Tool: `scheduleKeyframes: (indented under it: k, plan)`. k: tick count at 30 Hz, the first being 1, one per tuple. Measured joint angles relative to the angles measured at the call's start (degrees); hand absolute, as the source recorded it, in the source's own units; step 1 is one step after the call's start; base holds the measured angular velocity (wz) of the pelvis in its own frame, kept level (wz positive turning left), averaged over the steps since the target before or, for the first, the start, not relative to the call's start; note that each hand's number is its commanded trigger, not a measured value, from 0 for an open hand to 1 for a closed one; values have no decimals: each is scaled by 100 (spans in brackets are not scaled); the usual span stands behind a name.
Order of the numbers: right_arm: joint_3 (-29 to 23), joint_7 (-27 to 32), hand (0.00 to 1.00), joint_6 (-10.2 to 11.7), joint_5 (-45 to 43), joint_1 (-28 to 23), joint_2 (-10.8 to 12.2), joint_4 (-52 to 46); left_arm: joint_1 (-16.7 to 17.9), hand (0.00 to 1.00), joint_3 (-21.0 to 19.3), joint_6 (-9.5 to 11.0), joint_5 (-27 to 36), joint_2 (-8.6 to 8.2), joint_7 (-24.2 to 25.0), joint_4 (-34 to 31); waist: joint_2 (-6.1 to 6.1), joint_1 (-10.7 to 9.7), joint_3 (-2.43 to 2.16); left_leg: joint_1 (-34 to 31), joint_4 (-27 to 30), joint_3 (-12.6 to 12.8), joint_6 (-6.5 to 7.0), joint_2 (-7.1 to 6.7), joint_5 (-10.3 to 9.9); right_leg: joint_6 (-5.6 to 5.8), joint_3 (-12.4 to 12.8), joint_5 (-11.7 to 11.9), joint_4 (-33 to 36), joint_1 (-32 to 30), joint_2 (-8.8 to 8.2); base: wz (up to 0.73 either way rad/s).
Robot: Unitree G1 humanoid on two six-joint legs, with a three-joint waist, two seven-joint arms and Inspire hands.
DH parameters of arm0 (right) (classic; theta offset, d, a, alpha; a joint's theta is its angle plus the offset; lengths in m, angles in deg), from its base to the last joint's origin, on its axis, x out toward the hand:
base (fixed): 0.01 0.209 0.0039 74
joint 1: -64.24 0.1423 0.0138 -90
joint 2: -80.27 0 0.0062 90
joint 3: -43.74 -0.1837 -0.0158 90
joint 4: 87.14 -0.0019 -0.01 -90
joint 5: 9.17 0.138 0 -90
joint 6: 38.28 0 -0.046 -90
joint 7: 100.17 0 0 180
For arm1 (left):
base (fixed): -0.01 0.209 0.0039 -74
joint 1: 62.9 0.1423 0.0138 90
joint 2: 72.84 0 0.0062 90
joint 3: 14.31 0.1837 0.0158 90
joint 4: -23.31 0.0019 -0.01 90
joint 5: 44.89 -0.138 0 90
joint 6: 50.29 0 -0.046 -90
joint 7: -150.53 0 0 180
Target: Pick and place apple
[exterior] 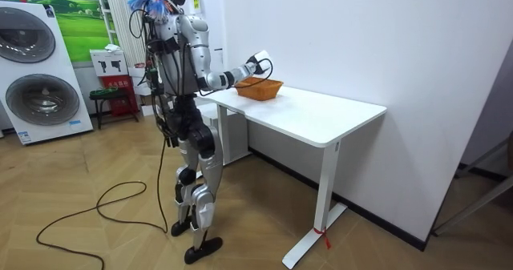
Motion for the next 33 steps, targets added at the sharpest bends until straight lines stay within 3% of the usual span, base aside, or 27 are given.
scheduleKeyframes:
  k: [9,19,23,29,33]
  plan:
    - [35,-96,0,-49,-10,0,4,5,-30,0,3,0,-7,-1,-6,-2,-20,-2,26,-95,40,-43,0,-3,0,-1,-30,8,-2,-48,0,0]
    - [19,94,0,-101,175,-2,-2,21,-14,0,-11,-121,36,-2,-64,6,-15,-25,16,3,3,0,0,-1,0,0,-22,7,-6,14,1,-1]
    - [-195,250,0,-100,398,-3,-76,58,-2,0,-15,-119,35,-2,-62,-2,-51,-111,-8,11,6,-5,1,-4,0,0,-78,8,-17,55,-7,5]
    - [-1420,1092,0,-27,664,-1,-106,153,198,0,-509,-99,-9,5,-135,-25,-77,-242,-55,61,11,-13,2,-6,1,1,-103,8,-12,109,-9,2]
    - [-2520,2183,0,-19,1154,3,-185,302,422,0,-830,-84,42,24,-192,-27,-73,-418,-63,66,6,-14,3,-10,2,2,-112,7,-10,109,-10,-1]
